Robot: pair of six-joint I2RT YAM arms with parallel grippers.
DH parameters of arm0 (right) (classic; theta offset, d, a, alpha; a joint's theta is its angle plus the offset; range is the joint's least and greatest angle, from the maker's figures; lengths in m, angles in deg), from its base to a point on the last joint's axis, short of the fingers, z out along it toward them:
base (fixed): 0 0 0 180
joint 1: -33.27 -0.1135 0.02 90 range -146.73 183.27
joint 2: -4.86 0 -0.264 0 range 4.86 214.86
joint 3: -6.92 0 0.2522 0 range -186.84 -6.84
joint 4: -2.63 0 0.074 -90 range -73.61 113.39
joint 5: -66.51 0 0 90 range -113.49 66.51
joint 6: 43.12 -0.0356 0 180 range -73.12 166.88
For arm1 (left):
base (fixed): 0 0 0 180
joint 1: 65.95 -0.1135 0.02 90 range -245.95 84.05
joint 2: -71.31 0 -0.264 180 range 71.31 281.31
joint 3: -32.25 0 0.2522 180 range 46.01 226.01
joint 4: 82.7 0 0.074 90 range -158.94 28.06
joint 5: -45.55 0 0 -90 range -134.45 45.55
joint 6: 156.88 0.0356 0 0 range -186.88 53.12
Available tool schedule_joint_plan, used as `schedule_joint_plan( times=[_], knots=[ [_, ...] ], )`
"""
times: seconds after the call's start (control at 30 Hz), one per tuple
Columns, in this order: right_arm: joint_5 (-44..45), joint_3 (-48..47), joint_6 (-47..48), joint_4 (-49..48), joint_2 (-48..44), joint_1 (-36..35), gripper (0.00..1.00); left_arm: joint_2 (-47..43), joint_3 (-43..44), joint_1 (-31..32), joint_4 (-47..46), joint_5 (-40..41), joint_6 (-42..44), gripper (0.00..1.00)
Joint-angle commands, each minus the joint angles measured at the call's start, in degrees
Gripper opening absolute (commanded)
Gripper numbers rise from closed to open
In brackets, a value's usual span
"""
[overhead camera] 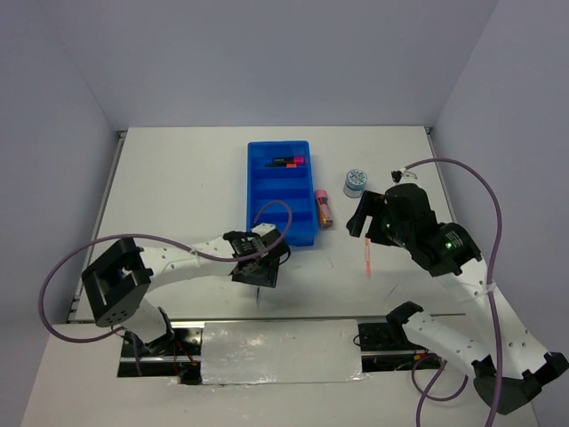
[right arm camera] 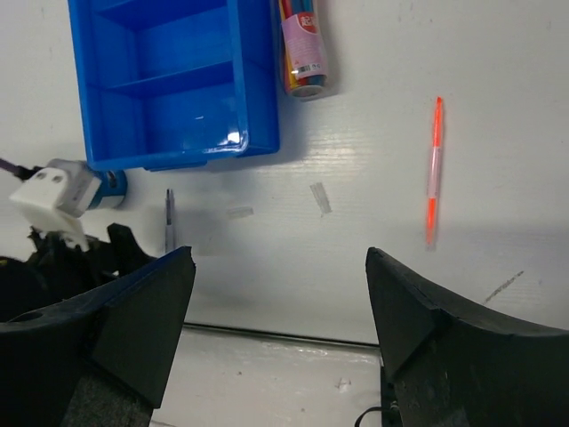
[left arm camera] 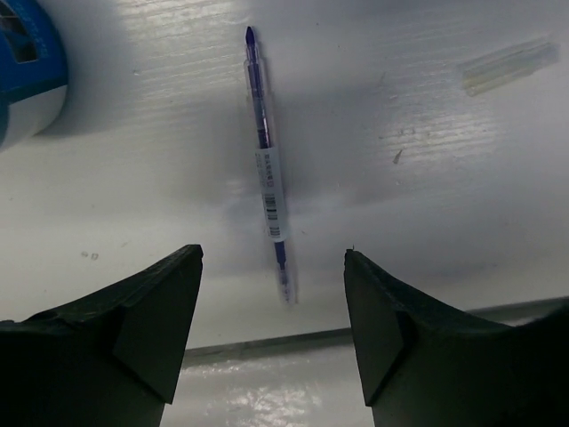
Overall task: Sort the stationery into containers
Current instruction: Pick up the pen from the center of the board, then pick up the pen cap from the center of the board.
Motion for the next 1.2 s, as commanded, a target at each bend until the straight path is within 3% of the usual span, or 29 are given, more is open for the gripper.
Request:
schedule_joint_plan(
  times=[0.0, 0.27, 0.3, 0.33, 0.37, 0.47, 0.5, 0.6, 0.73, 0.83, 0.87, 0.93, 1.07, 1.17],
  knots=[
    [-0.70, -1.20, 1.03, 2.54, -2.45, 0.03, 0.84, 2.53, -1.71, 0.86, -4.26, 2.22, -2.31, 0.76],
    [-1.94, -2.43, 0.51, 5.27, -5.61, -0.05, 0.83, 5.70, -4.87, 1.22, -8.57, 3.10, -2.75, 0.62],
    [-2.11, -3.13, 0.86, 5.44, -5.88, 0.03, 0.83, 5.71, -6.79, 1.30, -9.53, 2.49, -3.36, 0.53],
    [-2.11, -3.13, 0.86, 5.45, -5.88, -0.05, 0.83, 5.62, -6.81, 1.48, -10.24, 1.96, -3.54, 0.52],
    [-2.46, -3.13, 1.03, 5.27, -5.97, 0.03, 0.83, 5.27, -7.51, 1.65, -10.68, 1.70, -3.89, 0.42],
    [-3.60, -2.87, -0.10, 4.92, -6.50, -0.05, 0.93, 2.55, -9.62, 2.62, -9.81, 1.69, -5.91, 0.20],
    [-4.13, -2.70, -1.15, 4.48, -6.58, -0.05, 0.99, 1.24, -10.06, 2.97, -9.20, 1.96, -6.53, 0.15],
    [-6.41, -0.94, -3.17, 2.91, -6.67, 0.03, 1.00, -5.09, -10.86, 5.08, -4.37, 3.36, -9.07, 0.00],
    [-9.06, 4.49, -14.29, 0.44, -5.36, -1.28, 1.00, -17.02, -6.92, 8.94, 5.55, 5.82, -12.41, 0.00],
    [-0.91, 6.53, -23.89, -0.44, -3.08, -9.25, 0.98, -24.84, -2.43, 11.58, 15.74, 9.42, -14.87, 0.00],
    [5.47, 6.45, -30.28, 0.08, -1.76, -11.98, 0.97, -26.53, -1.29, 11.67, 18.20, 10.21, -15.40, 0.00],
    [11.22, 4.09, -37.51, 2.01, 4.88, -19.95, 0.95, -30.83, 2.30, 11.59, 24.61, 13.62, -16.29, 0.00],
    [15.73, 1.09, -52.19, 2.63, 17.65, -26.41, 0.91, -33.14, 10.04, 11.59, 30.34, 18.73, -12.08, 0.00],
    [19.67, -1.11, -60.20, 1.84, 25.30, -29.93, 0.79, -31.21, 16.64, 11.41, 32.20, 21.82, -6.99, 0.00]
  ],
)
